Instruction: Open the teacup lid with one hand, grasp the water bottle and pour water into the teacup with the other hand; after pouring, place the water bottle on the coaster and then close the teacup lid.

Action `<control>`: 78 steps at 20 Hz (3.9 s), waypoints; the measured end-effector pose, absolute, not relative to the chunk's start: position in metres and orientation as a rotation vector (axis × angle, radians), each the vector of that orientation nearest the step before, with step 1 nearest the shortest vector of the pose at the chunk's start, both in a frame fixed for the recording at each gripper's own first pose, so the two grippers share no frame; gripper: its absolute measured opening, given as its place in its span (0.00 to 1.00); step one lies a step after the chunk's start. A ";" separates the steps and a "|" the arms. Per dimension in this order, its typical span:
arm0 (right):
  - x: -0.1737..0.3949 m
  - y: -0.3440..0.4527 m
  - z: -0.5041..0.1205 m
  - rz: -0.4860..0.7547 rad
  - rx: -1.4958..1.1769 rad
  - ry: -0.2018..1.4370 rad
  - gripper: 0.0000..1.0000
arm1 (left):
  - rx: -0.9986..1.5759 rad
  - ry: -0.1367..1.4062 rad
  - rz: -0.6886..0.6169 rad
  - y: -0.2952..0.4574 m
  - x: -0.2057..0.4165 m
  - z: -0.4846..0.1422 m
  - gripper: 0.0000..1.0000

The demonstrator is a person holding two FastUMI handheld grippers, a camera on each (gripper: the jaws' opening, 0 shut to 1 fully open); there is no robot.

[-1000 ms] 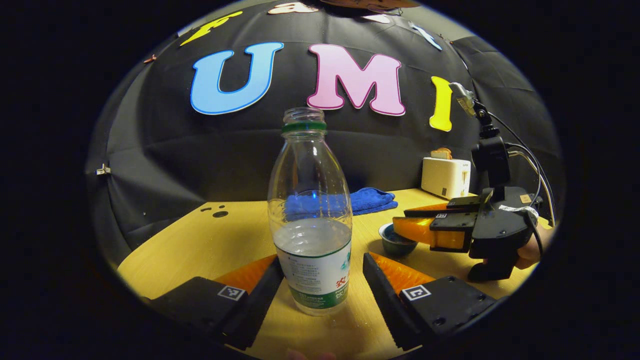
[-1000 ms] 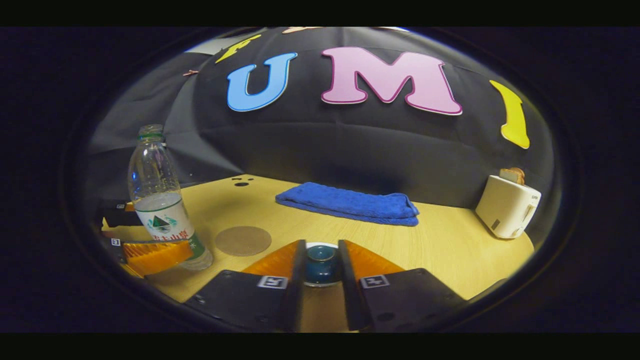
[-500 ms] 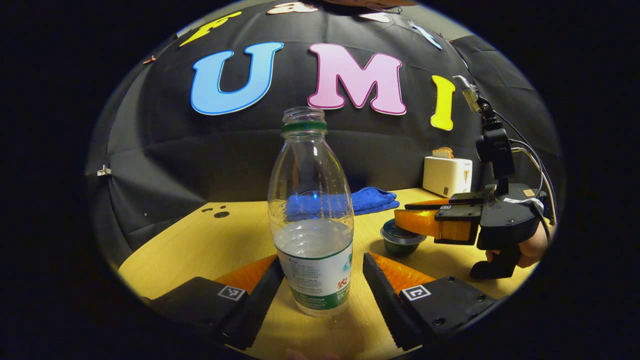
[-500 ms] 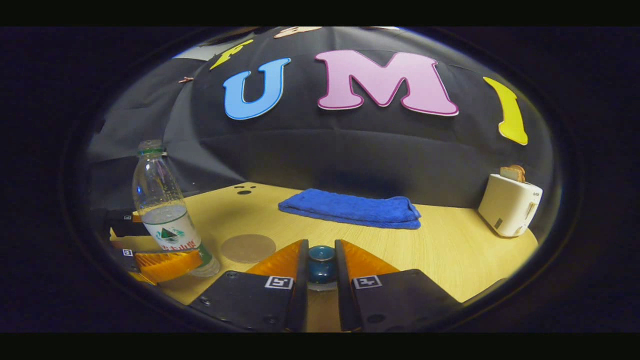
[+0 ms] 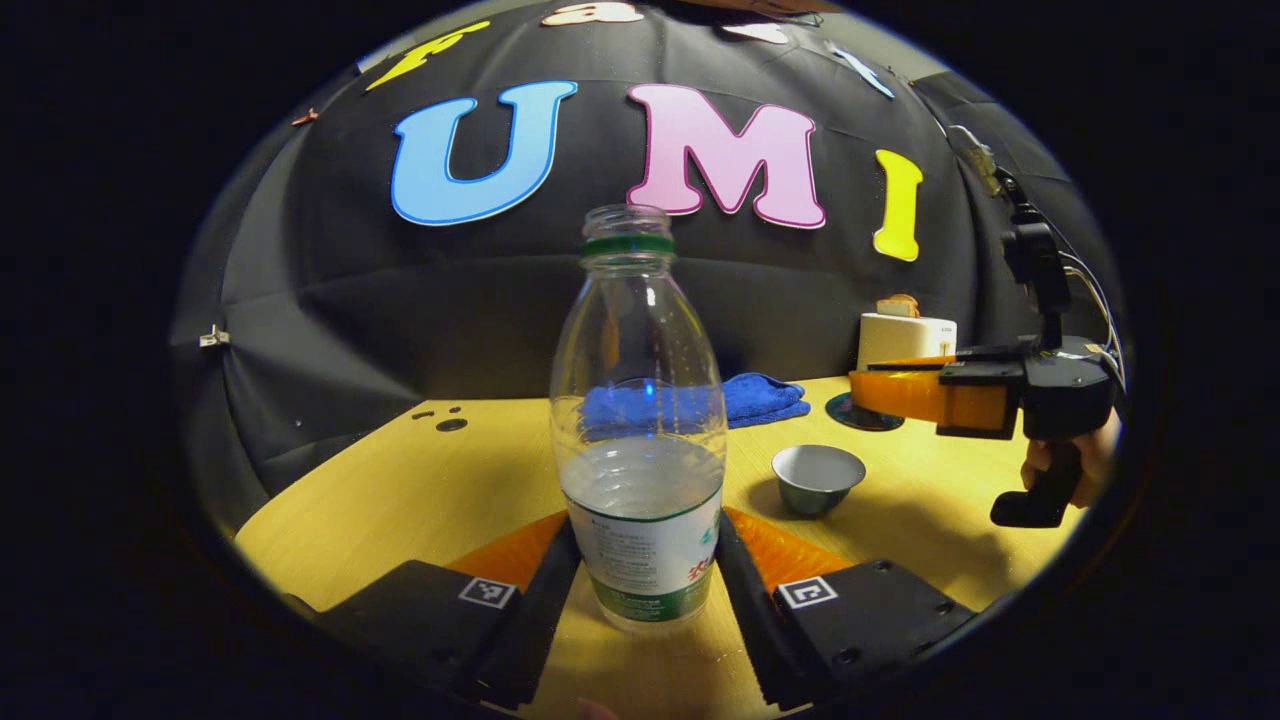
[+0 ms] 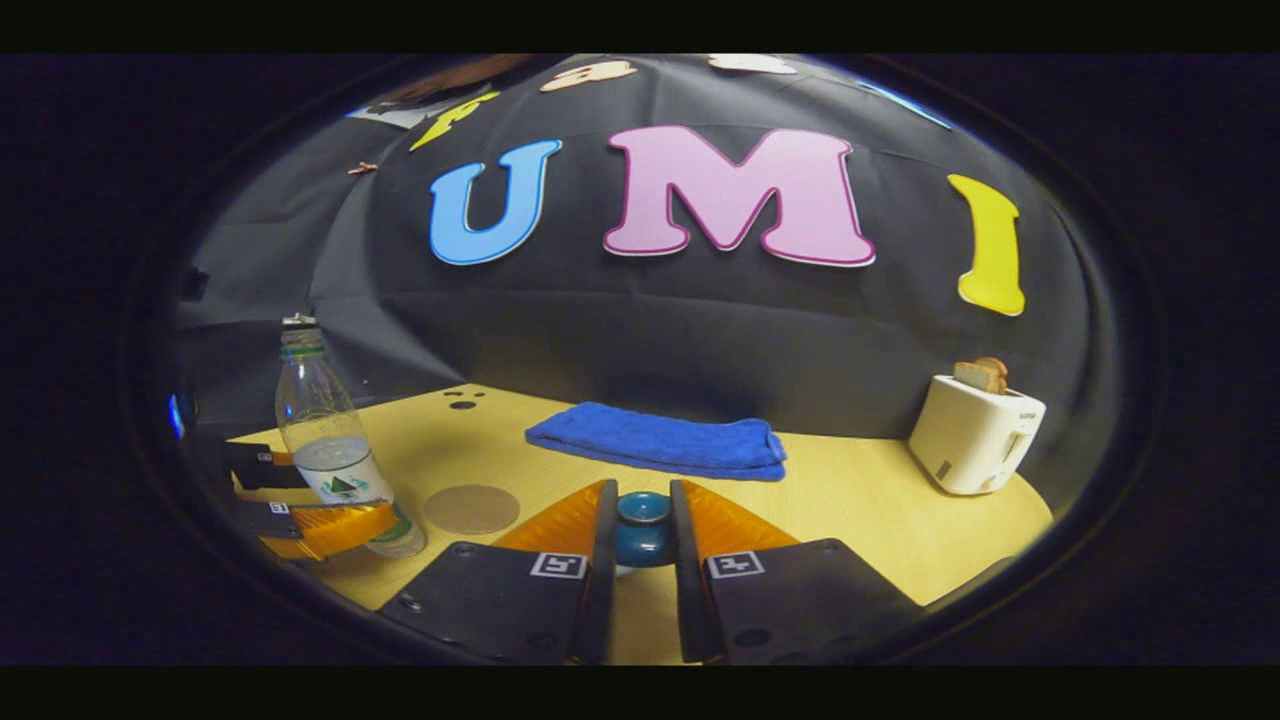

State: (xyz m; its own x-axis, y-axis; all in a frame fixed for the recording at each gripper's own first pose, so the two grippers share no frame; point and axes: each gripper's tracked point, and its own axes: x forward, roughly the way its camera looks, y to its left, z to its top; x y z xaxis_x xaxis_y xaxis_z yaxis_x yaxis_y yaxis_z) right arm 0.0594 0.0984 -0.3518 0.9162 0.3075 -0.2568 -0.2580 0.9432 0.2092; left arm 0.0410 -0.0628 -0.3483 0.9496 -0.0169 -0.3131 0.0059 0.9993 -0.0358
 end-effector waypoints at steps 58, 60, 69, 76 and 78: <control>0.018 -0.035 -0.351 0.134 0.077 0.218 0.24 | 1.693 0.308 -0.053 -0.025 0.151 -0.319 0.75; 0.017 -0.036 -0.352 0.133 0.080 0.217 0.24 | 1.702 0.307 -0.054 -0.026 0.153 -0.321 0.74; 0.017 -0.044 -0.352 0.126 0.078 0.215 0.24 | 1.748 0.281 -0.060 -0.027 0.156 -0.318 0.74; 0.015 -0.045 -0.353 0.128 0.066 0.213 0.24 | 1.779 0.255 -0.064 -0.029 0.160 -0.314 0.74; 0.016 -0.045 -0.353 0.128 0.069 0.211 0.29 | 1.801 0.246 -0.060 -0.028 0.162 -0.311 0.74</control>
State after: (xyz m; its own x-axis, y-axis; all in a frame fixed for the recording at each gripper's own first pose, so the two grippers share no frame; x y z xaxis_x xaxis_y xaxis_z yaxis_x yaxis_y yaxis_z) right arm 0.0158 -0.0454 -0.3526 0.9697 0.1340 -0.2041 -0.1196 0.9895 0.0815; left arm 0.1618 -0.0278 -0.3113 0.9759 0.1349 -0.1717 0.1987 -0.2224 0.9545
